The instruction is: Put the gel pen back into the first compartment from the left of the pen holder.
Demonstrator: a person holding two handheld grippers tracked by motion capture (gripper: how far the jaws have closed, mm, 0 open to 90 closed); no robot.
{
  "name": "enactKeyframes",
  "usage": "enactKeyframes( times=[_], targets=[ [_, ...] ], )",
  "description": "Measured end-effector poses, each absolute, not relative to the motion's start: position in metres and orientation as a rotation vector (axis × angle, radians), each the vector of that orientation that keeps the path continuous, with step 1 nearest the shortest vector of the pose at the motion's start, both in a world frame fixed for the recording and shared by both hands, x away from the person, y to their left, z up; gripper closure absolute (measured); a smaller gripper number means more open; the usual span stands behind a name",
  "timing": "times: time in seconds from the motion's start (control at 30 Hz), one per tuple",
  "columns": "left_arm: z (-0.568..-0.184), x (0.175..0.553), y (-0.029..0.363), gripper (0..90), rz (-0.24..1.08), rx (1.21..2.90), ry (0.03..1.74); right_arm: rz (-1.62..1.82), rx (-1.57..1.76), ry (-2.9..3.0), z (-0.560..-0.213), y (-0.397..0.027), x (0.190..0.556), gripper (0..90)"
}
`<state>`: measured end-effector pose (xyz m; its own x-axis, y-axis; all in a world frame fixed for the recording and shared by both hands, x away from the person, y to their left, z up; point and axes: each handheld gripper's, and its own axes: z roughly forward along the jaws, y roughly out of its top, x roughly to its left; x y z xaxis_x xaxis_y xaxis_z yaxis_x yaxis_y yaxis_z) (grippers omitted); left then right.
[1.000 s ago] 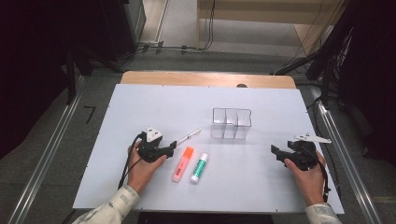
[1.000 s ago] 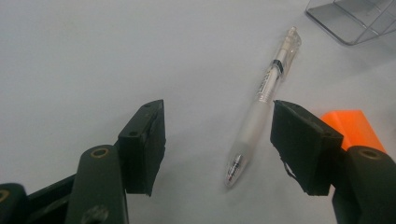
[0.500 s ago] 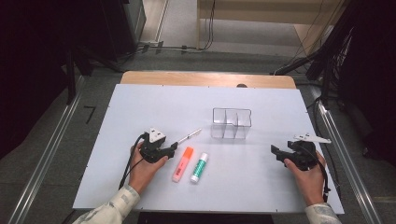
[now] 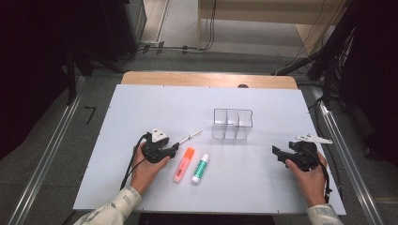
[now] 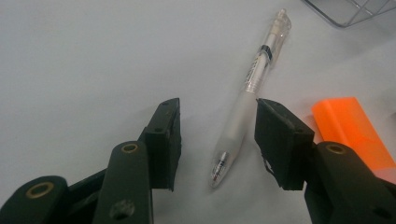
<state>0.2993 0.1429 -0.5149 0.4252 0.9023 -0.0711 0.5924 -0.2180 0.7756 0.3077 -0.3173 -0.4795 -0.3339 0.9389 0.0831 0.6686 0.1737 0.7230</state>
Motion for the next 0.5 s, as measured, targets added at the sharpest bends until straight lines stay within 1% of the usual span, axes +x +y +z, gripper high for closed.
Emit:
enactKeyframes(
  times=[0.1, 0.13, 0.37, 0.4, 0.43, 0.5],
  targets=[
    [-0.5149, 0.2998, 0.1422, 54.5, 0.523, 1.928, 1.264, 0.964, 1.517, 2.079, -0.4796, -0.3172, 0.3079, 24.7],
    [-0.5152, 0.2998, 0.1406, 56.7, 0.535, 1.936, 1.258, 0.959, 1.517, 2.08, -0.4799, -0.3169, 0.308, 24.7],
    [-0.5154, 0.2993, 0.1372, 59.4, 0.565, 1.975, 1.232, 0.96, 1.519, 2.08, -0.4799, -0.3168, 0.3081, 24.7],
    [-0.5154, 0.2991, 0.137, 60.9, 0.564, 1.976, 1.228, 0.96, 1.519, 2.079, -0.4797, -0.3167, 0.308, 24.7],
    [-0.5157, 0.2989, 0.1362, 65.3, 0.563, 1.976, 1.218, 0.963, 1.519, 2.077, -0.4793, -0.3164, 0.3078, 24.7],
    [-0.5156, 0.2975, 0.1343, 69.8, 0.573, 1.994, 1.194, 0.963, 1.519, 2.077, -0.4792, -0.3163, 0.3078, 24.7]
  ],
)
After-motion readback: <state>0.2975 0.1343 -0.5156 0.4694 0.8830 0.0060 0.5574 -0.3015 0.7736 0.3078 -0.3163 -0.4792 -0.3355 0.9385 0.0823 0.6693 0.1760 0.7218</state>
